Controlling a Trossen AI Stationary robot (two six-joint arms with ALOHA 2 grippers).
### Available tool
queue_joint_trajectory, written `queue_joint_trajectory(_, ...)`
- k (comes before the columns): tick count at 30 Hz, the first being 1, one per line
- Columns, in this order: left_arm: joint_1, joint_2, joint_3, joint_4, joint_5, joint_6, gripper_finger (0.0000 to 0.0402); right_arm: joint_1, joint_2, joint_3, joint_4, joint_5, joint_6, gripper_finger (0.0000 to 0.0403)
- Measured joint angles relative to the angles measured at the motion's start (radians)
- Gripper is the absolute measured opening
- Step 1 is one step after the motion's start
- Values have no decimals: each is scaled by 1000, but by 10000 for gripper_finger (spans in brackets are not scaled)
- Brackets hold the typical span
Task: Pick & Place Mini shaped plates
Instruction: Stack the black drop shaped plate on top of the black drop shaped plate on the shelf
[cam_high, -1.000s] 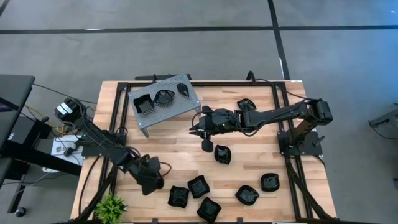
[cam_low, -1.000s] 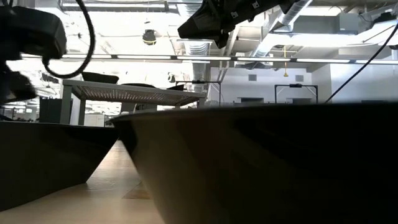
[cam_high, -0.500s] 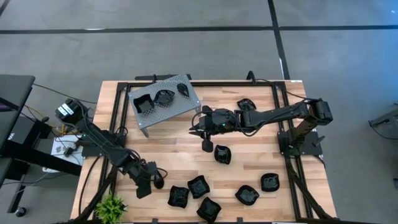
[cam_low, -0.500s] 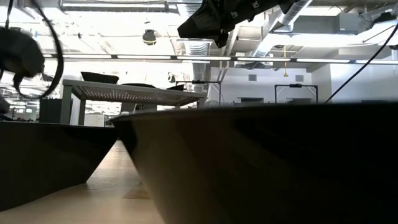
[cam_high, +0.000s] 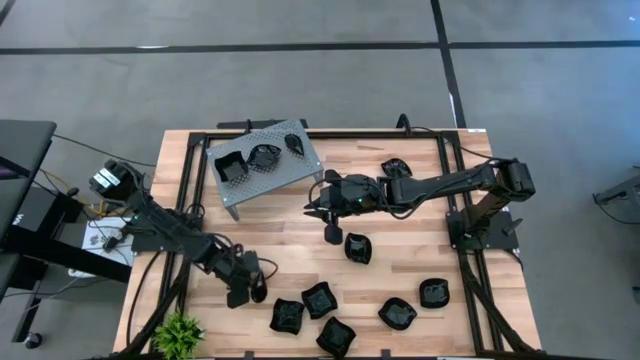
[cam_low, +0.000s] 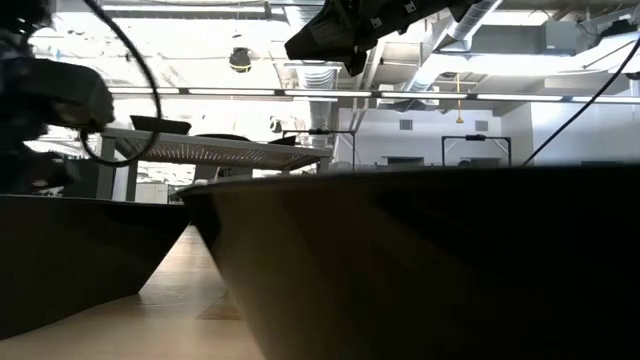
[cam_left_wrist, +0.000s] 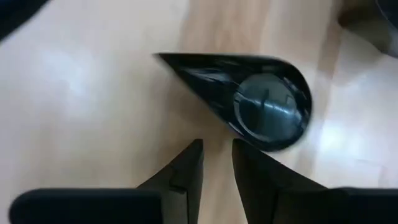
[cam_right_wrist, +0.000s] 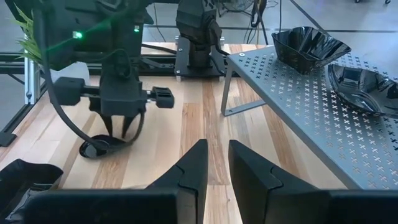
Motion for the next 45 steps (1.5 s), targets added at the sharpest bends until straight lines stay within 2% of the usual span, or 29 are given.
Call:
queue_joint_trajectory(6, 90, 2, -2, 26, -41, 163, 89, -2, 0, 0, 0, 0, 0, 59)
queue_joint_trajectory(10, 135, 2, -3, 111, -35, 195, 89, -2, 0, 0, 0, 0, 0, 59)
queue_joint_trajectory(14, 133, 2, -3, 208, -6, 195, 89, -2, 0, 0, 0, 0, 0, 59)
queue_joint_trajectory(19, 98, 2, 4, 245, -3, 193, 89, -2, 0, 0, 0, 0, 0, 59)
queue_joint_trajectory(24, 71, 2, 50, 245, -19, 116, 89, -1, 0, 0, 0, 0, 0, 59)
queue_joint_trajectory(30, -26, 4, 78, 242, -118, -21, 89, -1, 0, 0, 0, 0, 0, 59)
queue_joint_trajectory(37, -122, 106, 78, 250, -187, -217, 89, 1, 0, 0, -1, 0, 1, 59)
queue_joint_trajectory(45, -163, 216, 78, 318, -219, -232, 89, 1, 0, 0, -3, 0, 2, 59)
